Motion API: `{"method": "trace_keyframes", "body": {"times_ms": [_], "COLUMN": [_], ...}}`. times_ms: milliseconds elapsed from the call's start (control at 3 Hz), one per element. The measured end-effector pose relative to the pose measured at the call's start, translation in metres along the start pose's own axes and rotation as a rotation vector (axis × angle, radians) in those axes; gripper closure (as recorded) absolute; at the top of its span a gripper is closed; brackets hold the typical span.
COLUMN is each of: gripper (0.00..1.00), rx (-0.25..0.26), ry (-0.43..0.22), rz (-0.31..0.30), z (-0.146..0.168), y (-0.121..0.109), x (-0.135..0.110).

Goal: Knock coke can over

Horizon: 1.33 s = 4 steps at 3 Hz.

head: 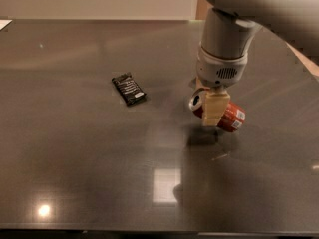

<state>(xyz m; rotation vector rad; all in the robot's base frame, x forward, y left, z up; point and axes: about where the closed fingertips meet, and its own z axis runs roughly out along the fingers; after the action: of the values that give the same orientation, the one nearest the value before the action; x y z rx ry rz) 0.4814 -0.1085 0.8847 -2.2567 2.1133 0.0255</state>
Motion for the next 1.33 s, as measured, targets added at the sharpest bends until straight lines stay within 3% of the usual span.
{"method": "trace_keyframes", "body": {"times_ms": [1000,1333], "gripper": [0.13,0.00], "rx": [-0.055,-0.055], "ry": [-0.001,-0.058], "rz": [-0.060,-0.053], "z": [0.022,0.027], "y": [0.007,0.009], "x": [-0.017,-0.024]}}
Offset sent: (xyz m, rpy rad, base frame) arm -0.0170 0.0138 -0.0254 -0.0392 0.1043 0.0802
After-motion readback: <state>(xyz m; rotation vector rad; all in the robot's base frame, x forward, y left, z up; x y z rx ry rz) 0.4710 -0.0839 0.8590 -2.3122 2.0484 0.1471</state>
